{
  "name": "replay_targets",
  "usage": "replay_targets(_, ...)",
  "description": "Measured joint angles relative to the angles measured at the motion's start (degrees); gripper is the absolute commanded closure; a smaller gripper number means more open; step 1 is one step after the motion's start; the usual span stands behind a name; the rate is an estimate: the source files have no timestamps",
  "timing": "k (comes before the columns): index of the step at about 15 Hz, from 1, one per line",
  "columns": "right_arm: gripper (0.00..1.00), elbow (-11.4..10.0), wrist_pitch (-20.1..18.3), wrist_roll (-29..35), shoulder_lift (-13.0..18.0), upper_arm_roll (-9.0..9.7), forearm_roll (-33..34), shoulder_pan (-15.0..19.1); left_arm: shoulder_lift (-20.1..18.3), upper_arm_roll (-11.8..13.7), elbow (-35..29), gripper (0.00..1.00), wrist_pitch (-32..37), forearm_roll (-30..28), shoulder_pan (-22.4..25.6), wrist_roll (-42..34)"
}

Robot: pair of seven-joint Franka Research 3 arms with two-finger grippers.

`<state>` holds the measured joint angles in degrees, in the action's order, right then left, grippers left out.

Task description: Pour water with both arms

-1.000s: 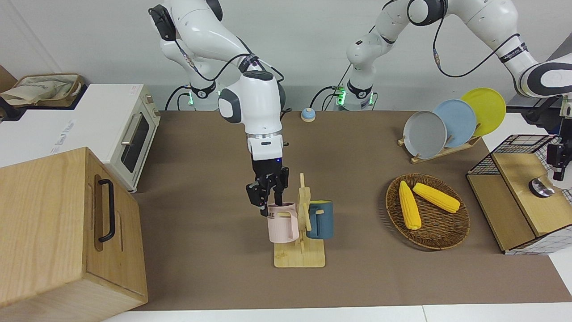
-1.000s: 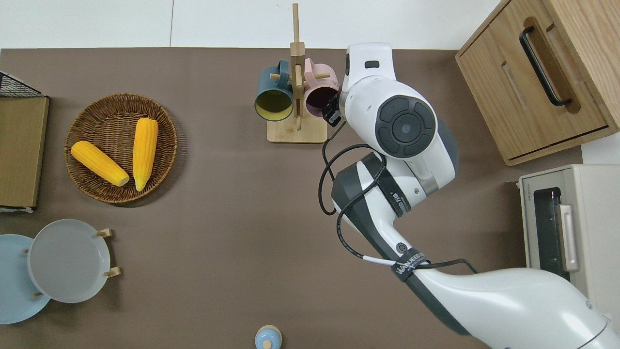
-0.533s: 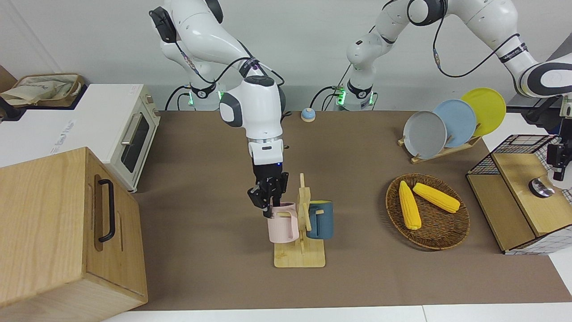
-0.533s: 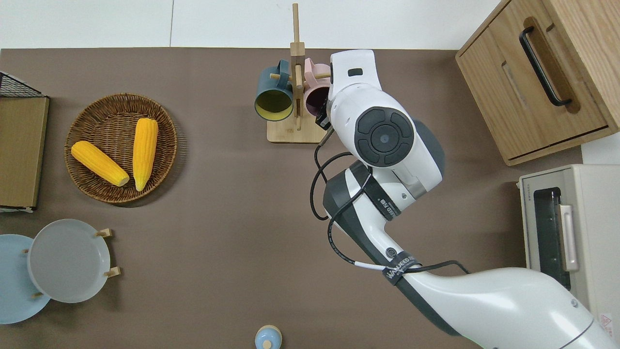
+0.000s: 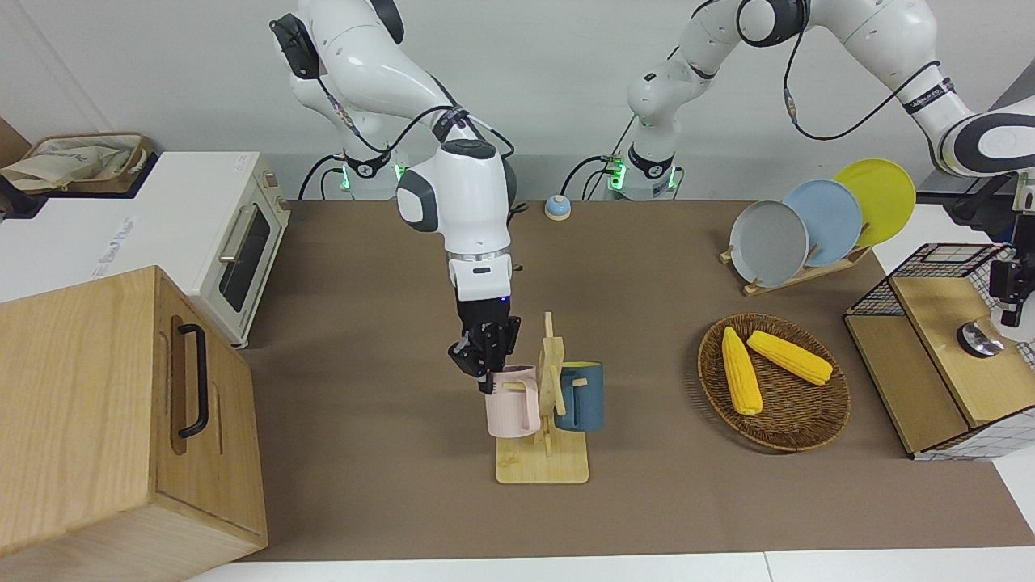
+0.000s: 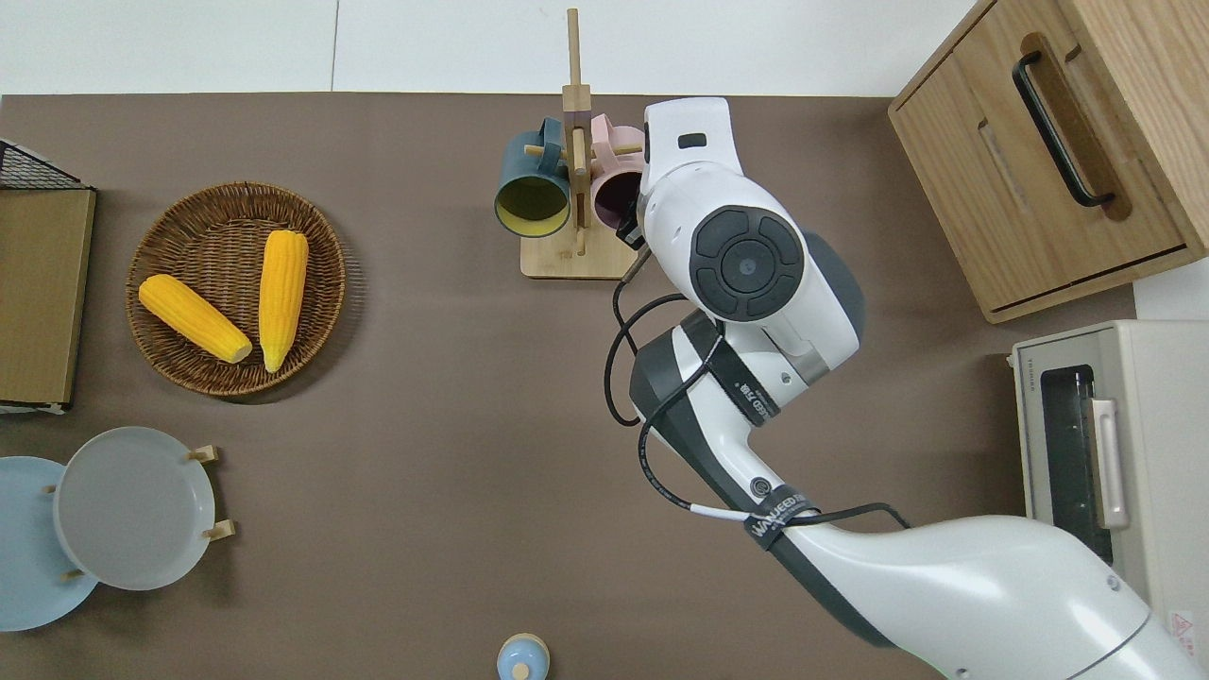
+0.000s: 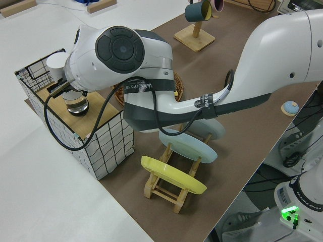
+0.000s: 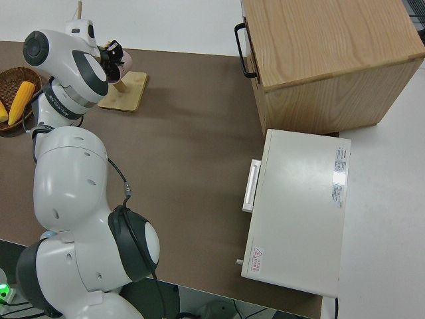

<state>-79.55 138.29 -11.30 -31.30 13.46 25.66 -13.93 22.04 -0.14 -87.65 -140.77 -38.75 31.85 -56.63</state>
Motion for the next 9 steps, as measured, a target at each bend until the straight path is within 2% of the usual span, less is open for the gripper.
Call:
replay_targets(2,0.810,0.0,0.0,0.1,-0.1,-0.07,0.0,0.1,0.0,0.0,0.0,1.00,0.0,0.0,0.0,0.0)
replay_targets(9,0.934,0.3,0.0,0.5,-0.1,-0.23,0.0,0.9,0.0,0.0,0.0,1.00,0.0,0.0,0.0,0.0)
